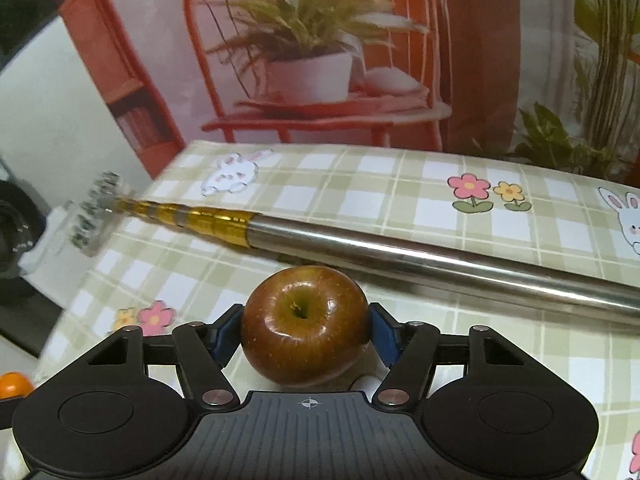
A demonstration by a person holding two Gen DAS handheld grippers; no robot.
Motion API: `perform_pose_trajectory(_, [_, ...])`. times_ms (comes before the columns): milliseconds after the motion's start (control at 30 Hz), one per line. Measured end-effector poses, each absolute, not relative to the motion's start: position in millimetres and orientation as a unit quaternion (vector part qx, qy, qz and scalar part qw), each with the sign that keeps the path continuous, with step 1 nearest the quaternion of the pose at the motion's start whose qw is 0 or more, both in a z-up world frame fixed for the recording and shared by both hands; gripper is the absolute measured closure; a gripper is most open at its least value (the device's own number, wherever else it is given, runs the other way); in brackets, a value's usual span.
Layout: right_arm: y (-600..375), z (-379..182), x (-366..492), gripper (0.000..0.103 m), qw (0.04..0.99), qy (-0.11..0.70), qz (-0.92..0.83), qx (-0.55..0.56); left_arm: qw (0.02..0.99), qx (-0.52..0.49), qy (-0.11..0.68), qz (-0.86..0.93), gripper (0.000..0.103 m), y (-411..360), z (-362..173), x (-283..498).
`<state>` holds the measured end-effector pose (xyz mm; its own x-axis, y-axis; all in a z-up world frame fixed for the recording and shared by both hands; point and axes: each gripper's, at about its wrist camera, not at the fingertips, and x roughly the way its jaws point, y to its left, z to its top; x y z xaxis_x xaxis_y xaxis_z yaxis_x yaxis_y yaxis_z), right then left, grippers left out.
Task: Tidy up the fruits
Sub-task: 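Carry the tangerine with the left gripper while the right gripper carries the apple over the plate, then lower the tangerine and apple onto the plate and open both grippers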
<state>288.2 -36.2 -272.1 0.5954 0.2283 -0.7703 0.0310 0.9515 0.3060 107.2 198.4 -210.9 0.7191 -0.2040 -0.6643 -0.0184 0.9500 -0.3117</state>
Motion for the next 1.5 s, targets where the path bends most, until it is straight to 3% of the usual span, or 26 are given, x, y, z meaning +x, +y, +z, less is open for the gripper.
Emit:
perform_pose_trajectory(300, [-80.8,-202.8,184.2,0.041,0.910,0.382,0.083,0.137,0.907,-0.115,0.382,-0.138,0.062,129.8,-205.7,99.5])
perform_pose_trajectory(500, [-119.3,-185.2,109.2,0.041,0.916,0.369,0.059,0.143,0.894,-0.081,0.399,-0.186,0.062,79.0,-214.1,96.0])
perform_pose_trajectory(900, [-162.4,-203.9,25.7,0.041,0.913,0.368,0.012,0.174,0.869,-0.042,0.439,-0.225,0.062,10.1,-244.7,102.6])
perform_pose_trajectory(1367, [-141.8,-218.0,13.8,0.041,0.907,0.401,0.043,0.122,0.864,-0.008,0.455,-0.215,0.062,-11.1,-255.2,111.4])
perform_pose_trajectory(1467, [-135.8,-218.6,14.2,0.041,0.905,0.405,0.056,0.122,0.864,-0.007,0.455,-0.214,0.058,-10.9,-253.9,110.8])
perform_pose_trajectory(1500, [-134.2,-219.1,14.8,0.041,0.904,0.406,0.059,0.121,0.865,-0.009,0.454,-0.214,0.052,-10.2,-253.2,110.8])
